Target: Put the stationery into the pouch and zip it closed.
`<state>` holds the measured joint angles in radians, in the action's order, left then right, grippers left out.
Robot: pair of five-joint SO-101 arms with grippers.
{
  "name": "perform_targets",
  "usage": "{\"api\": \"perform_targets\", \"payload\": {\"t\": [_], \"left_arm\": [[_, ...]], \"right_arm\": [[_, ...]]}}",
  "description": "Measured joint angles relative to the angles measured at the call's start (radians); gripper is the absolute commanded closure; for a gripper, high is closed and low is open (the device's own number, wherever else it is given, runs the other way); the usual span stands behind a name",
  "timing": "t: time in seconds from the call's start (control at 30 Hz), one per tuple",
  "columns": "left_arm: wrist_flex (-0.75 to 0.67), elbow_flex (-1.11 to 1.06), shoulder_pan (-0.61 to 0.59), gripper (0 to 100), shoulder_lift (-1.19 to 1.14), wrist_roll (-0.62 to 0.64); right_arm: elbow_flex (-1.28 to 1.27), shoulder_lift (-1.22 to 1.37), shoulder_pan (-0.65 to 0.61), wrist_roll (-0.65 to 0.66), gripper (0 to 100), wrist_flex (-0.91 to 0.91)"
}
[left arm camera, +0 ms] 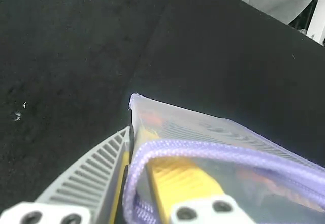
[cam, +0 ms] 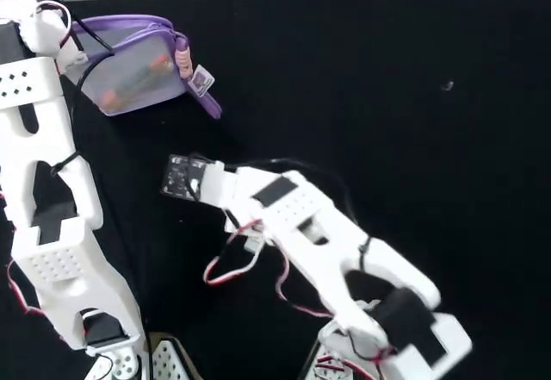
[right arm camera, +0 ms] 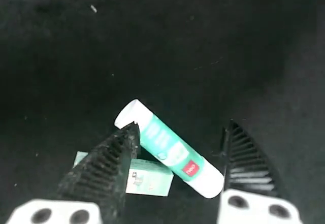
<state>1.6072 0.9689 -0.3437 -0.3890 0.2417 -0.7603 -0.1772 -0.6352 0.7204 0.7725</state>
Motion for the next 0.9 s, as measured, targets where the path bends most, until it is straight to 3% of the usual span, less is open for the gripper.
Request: {"api": "perform_targets", "payload": {"t": [0.2, 0.7, 0.9], "left_arm": [[0.0, 0.0, 0.0, 97, 0.0, 0.0], [0.0, 0.0, 0.0, 97, 0.0, 0.0], [0.0, 0.0, 0.0, 97, 0.0, 0.0]], "right_arm": [[0.121, 0.114, 0.0, 0.0, 74.5, 0.127], [0.138, 0.126, 0.0, 0.035, 74.5, 0.27], [0.18, 0.121, -0.057, 0.035, 74.5, 0.385]]}}
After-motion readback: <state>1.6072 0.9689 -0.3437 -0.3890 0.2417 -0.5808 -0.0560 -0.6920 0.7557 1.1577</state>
